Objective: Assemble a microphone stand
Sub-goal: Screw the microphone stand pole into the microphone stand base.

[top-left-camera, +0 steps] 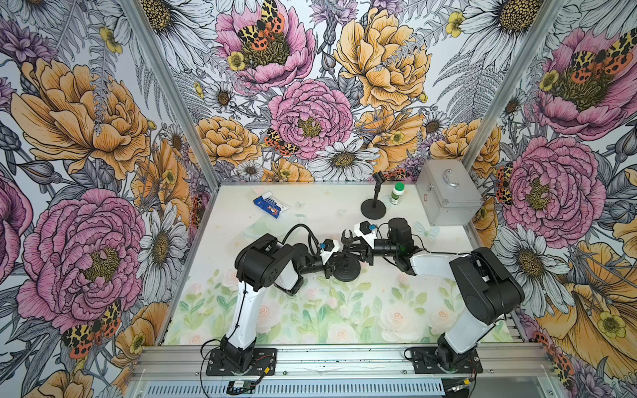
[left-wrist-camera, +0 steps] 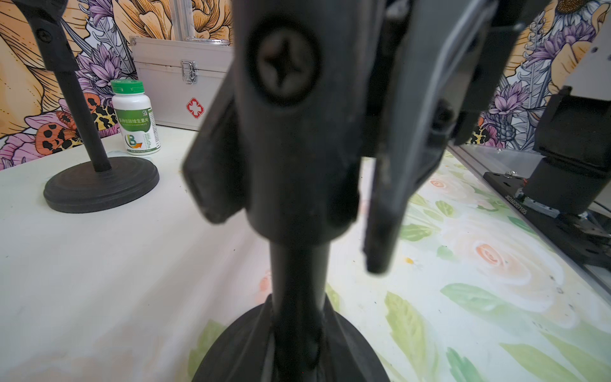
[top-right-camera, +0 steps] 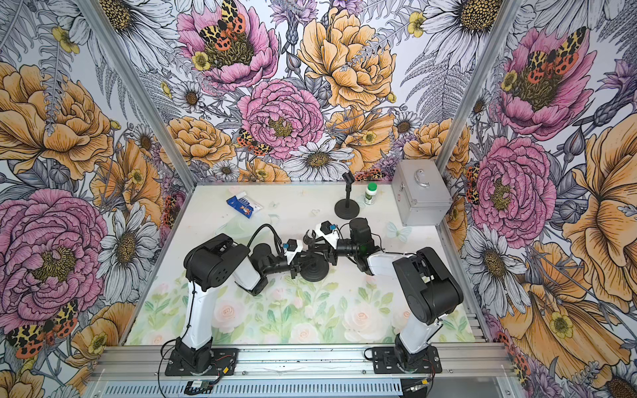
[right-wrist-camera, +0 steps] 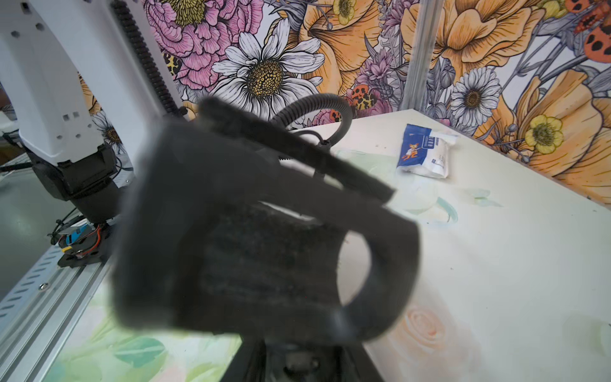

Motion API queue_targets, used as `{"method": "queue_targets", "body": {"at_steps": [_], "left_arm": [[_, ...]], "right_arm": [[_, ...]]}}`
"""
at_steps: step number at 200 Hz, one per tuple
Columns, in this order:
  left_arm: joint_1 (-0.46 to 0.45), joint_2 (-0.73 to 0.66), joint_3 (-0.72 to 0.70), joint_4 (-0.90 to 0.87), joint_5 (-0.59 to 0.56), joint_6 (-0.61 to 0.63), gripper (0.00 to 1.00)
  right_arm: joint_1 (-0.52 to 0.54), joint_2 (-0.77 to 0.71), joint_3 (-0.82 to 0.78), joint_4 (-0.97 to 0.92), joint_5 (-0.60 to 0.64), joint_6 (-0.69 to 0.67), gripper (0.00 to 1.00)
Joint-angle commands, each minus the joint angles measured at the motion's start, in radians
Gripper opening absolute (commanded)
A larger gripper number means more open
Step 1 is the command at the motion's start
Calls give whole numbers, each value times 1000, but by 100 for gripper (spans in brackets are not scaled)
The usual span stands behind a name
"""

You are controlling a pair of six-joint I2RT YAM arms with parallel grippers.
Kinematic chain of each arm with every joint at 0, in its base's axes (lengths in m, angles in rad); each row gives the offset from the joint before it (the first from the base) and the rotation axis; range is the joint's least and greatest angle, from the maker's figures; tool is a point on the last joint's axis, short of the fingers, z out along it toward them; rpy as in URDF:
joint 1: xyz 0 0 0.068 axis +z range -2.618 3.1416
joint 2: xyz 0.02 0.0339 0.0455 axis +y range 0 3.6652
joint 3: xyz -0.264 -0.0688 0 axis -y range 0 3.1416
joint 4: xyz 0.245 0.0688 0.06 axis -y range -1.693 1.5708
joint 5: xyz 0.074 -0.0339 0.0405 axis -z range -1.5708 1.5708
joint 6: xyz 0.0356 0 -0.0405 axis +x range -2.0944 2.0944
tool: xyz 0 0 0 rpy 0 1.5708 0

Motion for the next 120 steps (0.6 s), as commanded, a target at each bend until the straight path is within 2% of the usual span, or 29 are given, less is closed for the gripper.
{"method": "queue_targets", "body": {"at_steps": [1,11,28,54,65,83,97,108,120], "left_arm": [[-3,20,-9,8,6,15,17],[-3,20,-9,8,5,14,18],[-3,22,-7,9,1,12,20],[-2,24,-4,8,-1,7,21],[-2,25,-4,8,-3,5,21],[-2,24,-4,8,-4,4,21],[-3,24,-5,8,-6,3,20],[-2,25,-4,8,-6,3,18],[-2,26,-2,8,-6,4,16]], "right_arm": [[3,-10,7,-79,30,-63,16],[12,-32,-26,-50,146,-47,0],[61,-78,-129,85,439,24,0],[211,-105,-299,377,1086,228,0],[247,-87,-319,412,1228,315,0],[263,-64,-325,443,1185,336,0],[256,-65,-323,465,1012,252,0],[234,-83,-313,443,793,160,23],[188,-115,-278,343,534,70,32]]}}
